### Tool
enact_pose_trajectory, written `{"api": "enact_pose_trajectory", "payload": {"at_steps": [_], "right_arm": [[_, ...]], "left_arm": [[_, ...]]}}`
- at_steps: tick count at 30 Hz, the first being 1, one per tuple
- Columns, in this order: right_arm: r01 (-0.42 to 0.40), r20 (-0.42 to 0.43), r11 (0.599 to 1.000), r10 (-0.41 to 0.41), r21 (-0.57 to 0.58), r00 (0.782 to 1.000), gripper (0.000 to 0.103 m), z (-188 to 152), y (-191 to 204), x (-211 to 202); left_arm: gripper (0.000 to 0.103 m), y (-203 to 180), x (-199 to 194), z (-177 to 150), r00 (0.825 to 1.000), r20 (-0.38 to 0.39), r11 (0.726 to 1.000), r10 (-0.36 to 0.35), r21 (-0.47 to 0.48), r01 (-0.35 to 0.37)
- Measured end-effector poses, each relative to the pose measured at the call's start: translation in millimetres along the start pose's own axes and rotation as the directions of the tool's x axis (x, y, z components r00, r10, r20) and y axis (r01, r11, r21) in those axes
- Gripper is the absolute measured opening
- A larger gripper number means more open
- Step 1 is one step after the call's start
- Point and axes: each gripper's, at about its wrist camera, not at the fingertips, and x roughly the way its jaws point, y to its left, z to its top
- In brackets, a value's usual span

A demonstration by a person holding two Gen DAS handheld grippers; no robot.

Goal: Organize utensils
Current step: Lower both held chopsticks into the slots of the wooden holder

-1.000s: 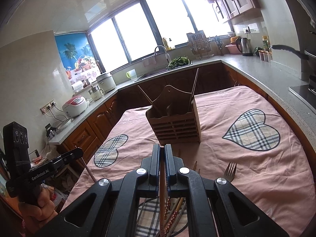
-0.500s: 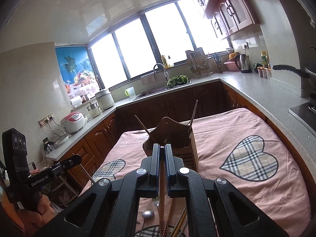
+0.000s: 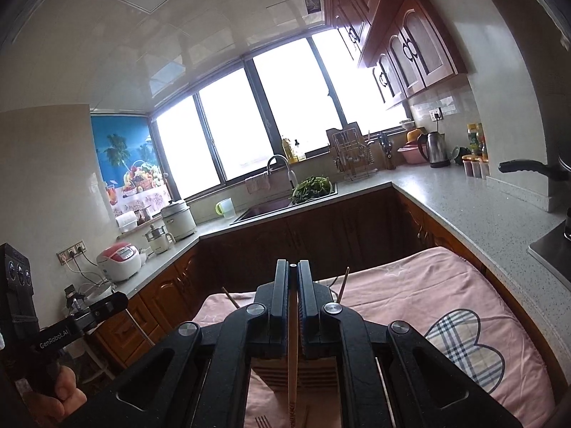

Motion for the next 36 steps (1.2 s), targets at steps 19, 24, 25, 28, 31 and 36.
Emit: {"api": "enact_pose_trajectory", "payload": {"at_steps": [19,24,25,28,31,36], "right_arm": [[0.073,0.030,0.997,-0.072,-0.027,0.997,0.005,0.7,-20.9,96.8],[0.083,0.003,0.997,-0.083,-0.003,0.997,0.005,-26.4,-34.0,112.6],[0.088,-0.003,0.996,-0.088,0.001,0.996,0.005,-30.5,-35.6,114.3],[0.092,-0.028,0.996,-0.092,0.019,0.995,0.005,-39.5,-41.8,119.8],[0.094,-0.064,0.995,-0.091,0.037,0.994,0.005,-46.2,-47.4,126.3],[0.105,-0.086,0.993,-0.101,0.048,0.991,0.005,-51.6,-49.2,129.6]], "left_arm": [[0.004,30.5,97.1,3.6,0.997,0.022,0.997,0.069,-0.036,-0.068],[0.003,44.9,121.0,-24.1,0.996,-0.019,0.992,0.085,-0.090,-0.086],[0.004,46.3,124.9,-28.5,0.996,-0.028,0.991,0.089,-0.098,-0.092],[0.004,52.1,132.2,-39.4,0.994,-0.051,0.988,0.099,-0.117,-0.104],[0.004,56.8,139.2,-45.5,0.993,-0.073,0.985,0.096,-0.136,-0.105],[0.005,59.0,145.0,-49.8,0.990,-0.083,0.983,0.111,-0.138,-0.122]]}}
